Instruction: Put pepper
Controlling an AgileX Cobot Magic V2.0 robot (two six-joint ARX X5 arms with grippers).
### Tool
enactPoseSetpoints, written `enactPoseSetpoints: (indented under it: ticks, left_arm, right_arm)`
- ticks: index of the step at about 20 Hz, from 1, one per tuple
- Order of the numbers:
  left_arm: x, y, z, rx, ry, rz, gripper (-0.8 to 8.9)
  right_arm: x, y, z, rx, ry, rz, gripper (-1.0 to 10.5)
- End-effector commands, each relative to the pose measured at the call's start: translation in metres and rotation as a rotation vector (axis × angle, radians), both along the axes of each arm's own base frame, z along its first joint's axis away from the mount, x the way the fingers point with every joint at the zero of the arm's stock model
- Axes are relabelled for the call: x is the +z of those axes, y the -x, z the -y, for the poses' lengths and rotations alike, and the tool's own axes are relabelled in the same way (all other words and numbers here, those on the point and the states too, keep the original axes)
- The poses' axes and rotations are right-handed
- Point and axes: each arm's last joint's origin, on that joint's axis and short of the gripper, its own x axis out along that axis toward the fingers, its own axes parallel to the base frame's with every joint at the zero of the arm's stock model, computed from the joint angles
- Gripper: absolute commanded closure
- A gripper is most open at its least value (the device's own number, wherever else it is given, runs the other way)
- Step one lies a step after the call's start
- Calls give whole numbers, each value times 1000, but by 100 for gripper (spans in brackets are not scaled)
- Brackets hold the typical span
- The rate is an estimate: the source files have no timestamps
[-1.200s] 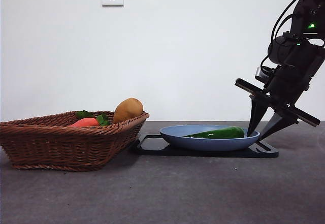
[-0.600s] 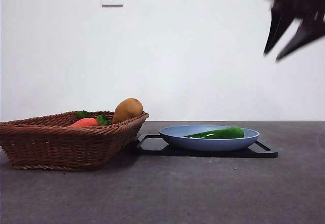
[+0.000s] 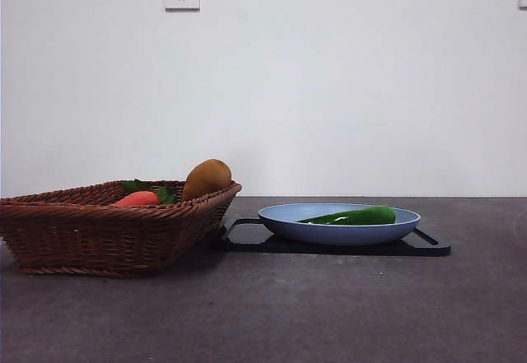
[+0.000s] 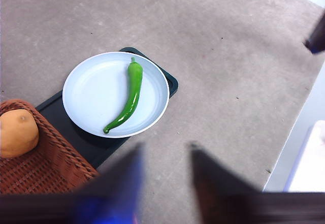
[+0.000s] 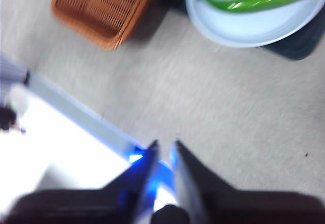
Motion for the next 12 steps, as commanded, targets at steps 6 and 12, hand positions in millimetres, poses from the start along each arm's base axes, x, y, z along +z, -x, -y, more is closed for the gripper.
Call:
enactPoseSetpoints:
  ticks: [6, 12]
  left_arm:
    - [5, -1, 2, -9, 3, 19, 805]
    - [11, -4, 4, -9, 47, 79, 805]
  right_arm:
    - [7, -8, -9, 4, -46, 80, 943]
    - [10, -13, -5, -25, -55, 124, 943]
